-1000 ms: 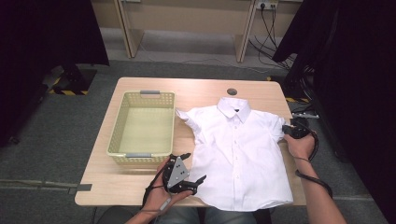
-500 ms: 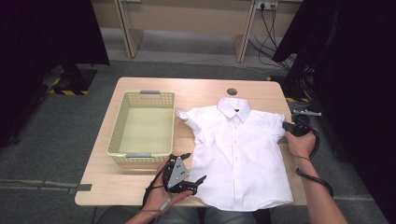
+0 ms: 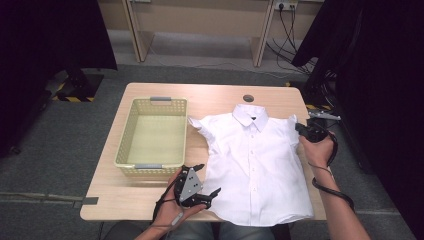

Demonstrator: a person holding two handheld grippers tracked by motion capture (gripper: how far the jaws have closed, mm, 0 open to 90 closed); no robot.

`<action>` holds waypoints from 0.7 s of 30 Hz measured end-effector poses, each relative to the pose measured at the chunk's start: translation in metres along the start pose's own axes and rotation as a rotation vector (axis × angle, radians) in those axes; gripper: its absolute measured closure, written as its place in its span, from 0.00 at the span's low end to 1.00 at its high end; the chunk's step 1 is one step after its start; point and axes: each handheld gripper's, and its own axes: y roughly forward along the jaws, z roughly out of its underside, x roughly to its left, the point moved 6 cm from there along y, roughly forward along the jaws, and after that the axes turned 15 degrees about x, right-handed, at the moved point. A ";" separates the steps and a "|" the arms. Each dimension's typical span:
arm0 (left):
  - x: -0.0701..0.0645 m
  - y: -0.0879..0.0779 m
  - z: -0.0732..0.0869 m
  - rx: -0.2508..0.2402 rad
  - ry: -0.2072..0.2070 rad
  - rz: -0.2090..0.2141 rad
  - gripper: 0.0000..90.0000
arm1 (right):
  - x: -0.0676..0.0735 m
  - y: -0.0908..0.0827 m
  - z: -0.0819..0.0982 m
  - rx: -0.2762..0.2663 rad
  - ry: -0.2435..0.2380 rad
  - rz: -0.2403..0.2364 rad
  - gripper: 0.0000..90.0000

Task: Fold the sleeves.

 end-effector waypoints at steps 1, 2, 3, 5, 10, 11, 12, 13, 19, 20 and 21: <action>0.000 0.000 0.000 -0.001 0.000 0.000 0.10 | 0.000 0.000 0.000 0.000 0.000 0.000 0.98; 0.000 0.000 0.000 -0.002 -0.001 0.000 0.10 | 0.007 0.000 -0.001 -0.001 -0.013 -0.012 0.98; 0.000 0.000 0.000 -0.002 -0.002 0.000 0.10 | 0.007 0.000 -0.001 -0.001 -0.013 -0.012 0.98; 0.001 0.000 0.000 -0.003 -0.003 0.001 0.10 | 0.016 0.002 -0.003 -0.002 -0.029 -0.023 0.98; 0.000 0.000 0.000 -0.001 0.002 0.000 0.10 | 0.027 0.005 -0.003 0.006 -0.052 -0.034 0.98; 0.000 0.000 0.000 -0.001 0.003 0.000 0.10 | 0.029 0.006 -0.002 0.008 -0.055 -0.037 0.98; 0.000 0.000 0.000 -0.001 0.004 -0.001 0.10 | 0.031 0.007 -0.002 0.012 -0.059 -0.042 0.97; 0.000 0.000 0.000 0.000 0.004 0.000 0.10 | 0.032 0.009 -0.001 0.017 -0.064 -0.047 0.96; 0.000 0.000 0.000 0.002 0.006 -0.002 0.10 | 0.046 0.009 -0.003 0.019 -0.104 -0.099 0.89; 0.000 0.000 0.000 0.003 0.006 -0.002 0.10 | 0.049 0.006 -0.004 0.009 -0.108 -0.113 0.87; 0.000 0.000 0.000 0.003 0.006 -0.002 0.10 | 0.051 0.004 -0.007 -0.001 -0.115 -0.121 0.86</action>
